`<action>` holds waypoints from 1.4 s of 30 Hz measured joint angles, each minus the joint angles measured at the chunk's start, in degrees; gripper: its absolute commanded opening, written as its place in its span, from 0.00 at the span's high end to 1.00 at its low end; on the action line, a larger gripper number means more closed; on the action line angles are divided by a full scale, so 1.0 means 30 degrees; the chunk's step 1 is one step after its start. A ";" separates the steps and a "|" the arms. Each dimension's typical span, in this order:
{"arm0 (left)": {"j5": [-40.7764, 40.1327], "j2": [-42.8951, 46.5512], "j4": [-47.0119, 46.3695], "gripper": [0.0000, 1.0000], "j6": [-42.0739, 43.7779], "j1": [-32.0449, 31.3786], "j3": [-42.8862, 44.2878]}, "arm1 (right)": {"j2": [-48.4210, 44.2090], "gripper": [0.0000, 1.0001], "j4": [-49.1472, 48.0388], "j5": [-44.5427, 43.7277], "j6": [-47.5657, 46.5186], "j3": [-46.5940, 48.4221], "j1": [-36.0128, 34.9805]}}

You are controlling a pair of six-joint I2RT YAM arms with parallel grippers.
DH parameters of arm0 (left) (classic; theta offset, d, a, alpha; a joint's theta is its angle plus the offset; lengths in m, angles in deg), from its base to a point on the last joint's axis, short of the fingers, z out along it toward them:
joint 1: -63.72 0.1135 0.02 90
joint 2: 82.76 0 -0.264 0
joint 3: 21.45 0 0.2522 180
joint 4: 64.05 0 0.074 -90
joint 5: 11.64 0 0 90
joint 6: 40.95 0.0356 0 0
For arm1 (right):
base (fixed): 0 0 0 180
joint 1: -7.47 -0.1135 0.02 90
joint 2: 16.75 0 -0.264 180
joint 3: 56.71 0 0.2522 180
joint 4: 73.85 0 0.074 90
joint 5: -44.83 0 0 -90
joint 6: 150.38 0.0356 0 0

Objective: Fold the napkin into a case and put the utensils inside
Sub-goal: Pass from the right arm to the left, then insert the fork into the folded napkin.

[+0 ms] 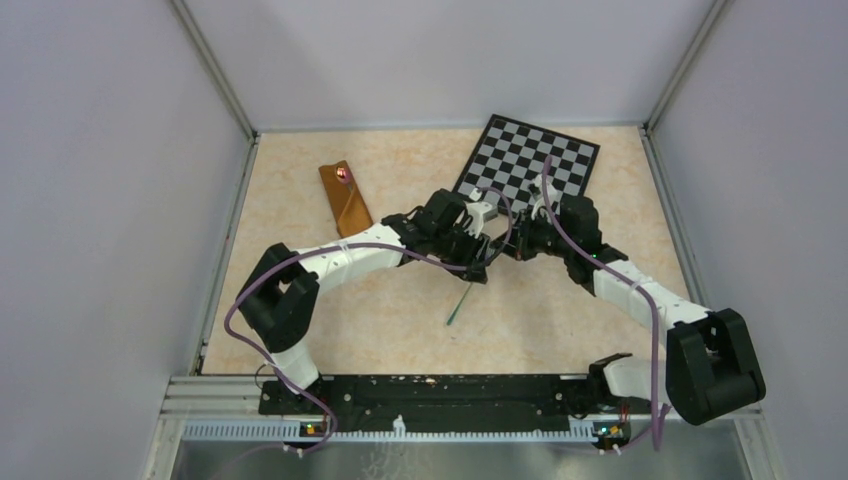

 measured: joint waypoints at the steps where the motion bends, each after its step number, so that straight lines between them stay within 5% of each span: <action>1: -0.0160 0.0000 -0.0051 0.60 -0.0102 -0.0029 0.0000 | 0.0000 1.00 -0.0058 0.0058 0.0022 -0.0007 0.0000; 10: -0.1246 0.0000 -0.0663 0.84 -0.0554 -0.0073 -0.0015 | 0.0000 1.00 -0.0495 0.0408 0.0153 -0.0022 0.0000; 13: -0.1457 0.0000 -0.0736 1.00 -0.0648 -0.0080 -0.0022 | 0.0000 1.00 -0.0656 0.0561 0.0182 -0.0029 0.0000; 15: -0.1545 0.0000 -0.0772 1.00 -0.0678 -0.0080 -0.0029 | 0.0000 1.00 -0.0750 0.0619 0.0182 -0.0036 0.0000; 19: -0.2368 0.0007 -0.0845 1.00 -0.0503 -0.0146 -0.0036 | 0.0000 0.62 -0.0714 0.0379 0.0437 -0.0036 0.0000; 24: -0.6455 0.0233 -0.0627 1.00 0.0182 0.0386 -0.0036 | 0.0124 0.58 0.1515 -0.2419 0.0925 0.0707 -0.0095; 35: -1.0965 -0.1151 -0.0627 1.00 0.1137 1.0659 0.4269 | 0.1472 0.52 0.3614 -0.3402 0.1443 0.1443 -0.0087; 42: -1.0739 -0.5377 -0.0102 1.00 0.1909 1.3894 0.9318 | 0.1807 0.52 0.3781 -0.3279 0.1115 0.1464 -0.0087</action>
